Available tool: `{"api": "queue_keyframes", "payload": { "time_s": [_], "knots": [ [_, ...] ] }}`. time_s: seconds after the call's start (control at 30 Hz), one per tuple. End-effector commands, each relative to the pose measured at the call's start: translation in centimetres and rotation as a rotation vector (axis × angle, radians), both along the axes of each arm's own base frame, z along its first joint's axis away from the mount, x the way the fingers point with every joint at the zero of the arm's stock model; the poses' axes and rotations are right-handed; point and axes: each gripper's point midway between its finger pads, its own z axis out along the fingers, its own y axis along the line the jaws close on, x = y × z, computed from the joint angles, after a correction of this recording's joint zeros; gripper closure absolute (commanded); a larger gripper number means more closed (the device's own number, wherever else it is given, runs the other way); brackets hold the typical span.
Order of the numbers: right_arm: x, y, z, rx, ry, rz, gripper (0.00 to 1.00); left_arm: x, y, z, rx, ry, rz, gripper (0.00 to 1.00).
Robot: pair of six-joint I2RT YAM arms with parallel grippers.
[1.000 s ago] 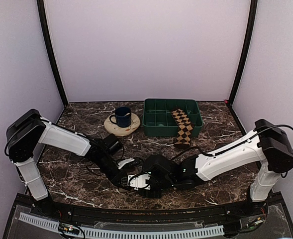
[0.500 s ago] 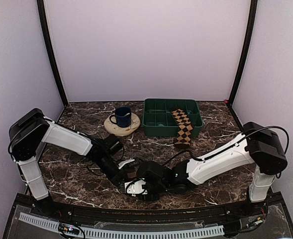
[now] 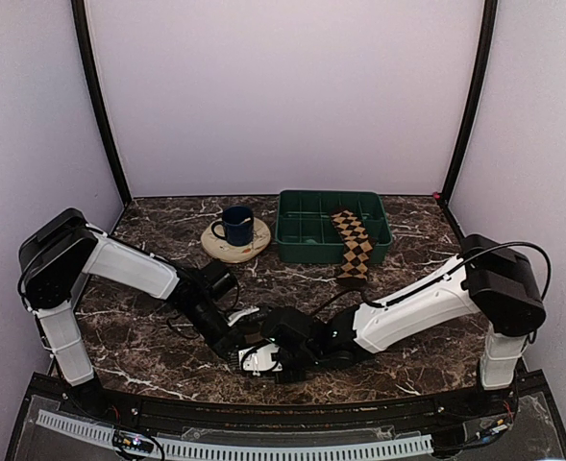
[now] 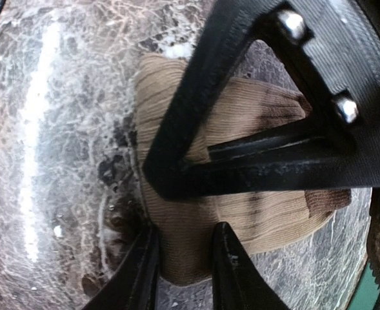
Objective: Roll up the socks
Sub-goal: Roll the sock at the center of the board.
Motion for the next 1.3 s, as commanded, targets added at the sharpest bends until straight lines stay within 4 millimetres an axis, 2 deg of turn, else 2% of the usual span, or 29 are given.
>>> {"api": "queue_keyframes", "payload": {
  "time_s": [0.0, 0.23, 0.4, 0.53, 0.7, 0.77, 1.1, 1.27],
  "knots": [
    [0.6, -1.5, -2.7, -0.109, 0.06, -0.004, 0.79, -0.7, 1.0, -0.6, 0.046, 0.045, -0.012, 1.0],
    [0.5, -2.8, -4.7, -0.184, 0.147, -0.025, 0.91, -0.5, 1.0, -0.3, 0.05, 0.039, -0.006, 1.0],
    [0.3, -3.3, -4.9, -0.195, 0.192, -0.045, 0.97, 0.9, 1.5, 0.1, 0.087, -0.022, 0.044, 0.73],
    [0.1, -3.4, -4.7, -0.194, 0.228, -0.058, 0.98, 2.6, 2.1, 0.7, 0.125, -0.111, 0.107, 0.61],
    [-0.4, -3.6, -4.7, -0.199, 0.287, -0.074, 0.98, 4.9, 3.0, 2.5, 0.139, -0.235, 0.205, 0.57],
    [-0.3, -2.7, -3.8, -0.174, 0.306, -0.078, 0.99, 5.7, 3.4, 3.1, 0.145, -0.276, 0.244, 0.57],
    [-1.0, -2.0, -2.6, -0.145, 0.509, -0.124, 0.99, 9.0, 5.6, 5.3, 0.177, -0.462, 0.456, 0.56],
    [-1.1, -1.8, -1.7, -0.124, 0.682, -0.141, 0.99, 10.5, 8.0, 5.7, 0.208, -0.578, 0.61, 0.56]
  ]
}}
